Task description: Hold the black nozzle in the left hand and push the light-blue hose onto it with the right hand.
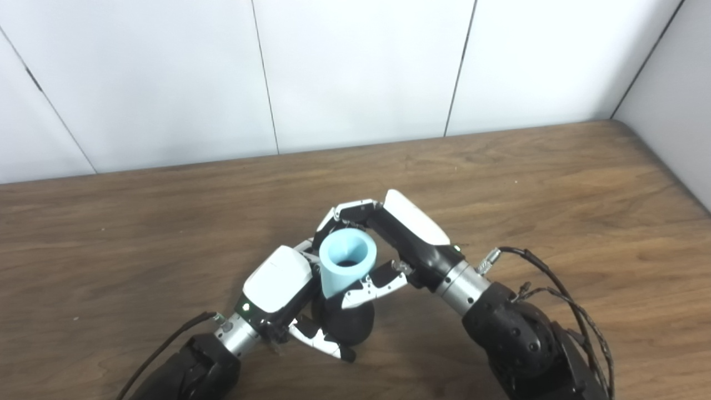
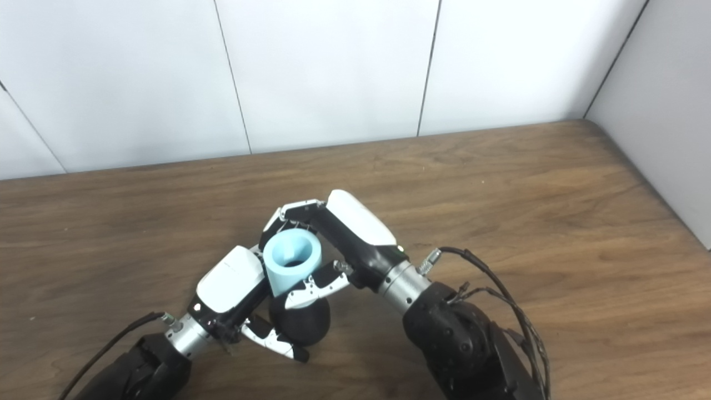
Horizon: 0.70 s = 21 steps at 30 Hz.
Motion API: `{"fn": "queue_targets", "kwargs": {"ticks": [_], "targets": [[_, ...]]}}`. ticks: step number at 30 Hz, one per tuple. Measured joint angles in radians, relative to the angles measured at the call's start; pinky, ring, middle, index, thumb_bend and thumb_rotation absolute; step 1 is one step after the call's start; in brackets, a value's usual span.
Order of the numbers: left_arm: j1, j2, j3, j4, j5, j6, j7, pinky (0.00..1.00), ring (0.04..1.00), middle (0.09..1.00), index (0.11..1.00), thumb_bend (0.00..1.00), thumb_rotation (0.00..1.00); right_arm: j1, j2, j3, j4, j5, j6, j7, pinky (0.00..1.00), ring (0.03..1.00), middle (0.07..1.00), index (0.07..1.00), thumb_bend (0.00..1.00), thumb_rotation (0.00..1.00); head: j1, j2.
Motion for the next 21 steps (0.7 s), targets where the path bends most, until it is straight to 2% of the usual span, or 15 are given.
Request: {"fn": "queue_targets", "kwargs": {"ticks": [3, 6, 10, 14, 21], "targets": [[0.001, 0.0, 0.001, 0.0, 0.0, 0.0, 0.0, 0.84, 0.519, 0.448, 0.518, 0.52, 0.0, 0.002, 0.001, -0.004, -0.001, 0.015, 0.017, 0.005, 0.73, 0.849, 0.901, 0.904, 1.0, 0.33, 0.0, 0.0], [0.001, 0.0, 0.001, 0.0, -0.001, 0.0, 0.0, 0.85, 0.506, 0.435, 0.522, 0.52, 0.0, 0.002, 0.002, -0.008, -0.001, 0.044, 0.029, 0.017, 0.8, 0.905, 0.951, 0.948, 1.0, 0.38, 0.002, 0.0], [0.001, 0.0, 0.001, 0.0, 0.0, -0.001, 0.0, 0.84, 0.485, 0.418, 0.524, 0.52, 0.0, 0.002, 0.002, -0.014, -0.002, 0.076, 0.058, 0.026, 0.82, 0.924, 0.967, 0.967, 1.0, 0.41, 0.002, 0.0], [0.001, 0.0, 0.001, 0.001, 0.0, -0.001, 0.0, 0.85, 0.462, 0.423, 0.522, 0.5, 0.0, 0.002, 0.004, -0.015, -0.003, 0.088, 0.071, 0.028, 0.8, 0.912, 0.958, 0.967, 1.0, 0.42, 0.002, 0.0], [0.0, 0.0, 0.0, 0.001, 0.0, -0.001, 0.0, 0.85, 0.463, 0.439, 0.522, 0.5, 0.0, 0.006, 0.014, -0.027, -0.003, 0.109, 0.074, 0.025, 0.81, 0.917, 0.965, 0.98, 1.0, 0.41, 0.0, -0.002]]}}
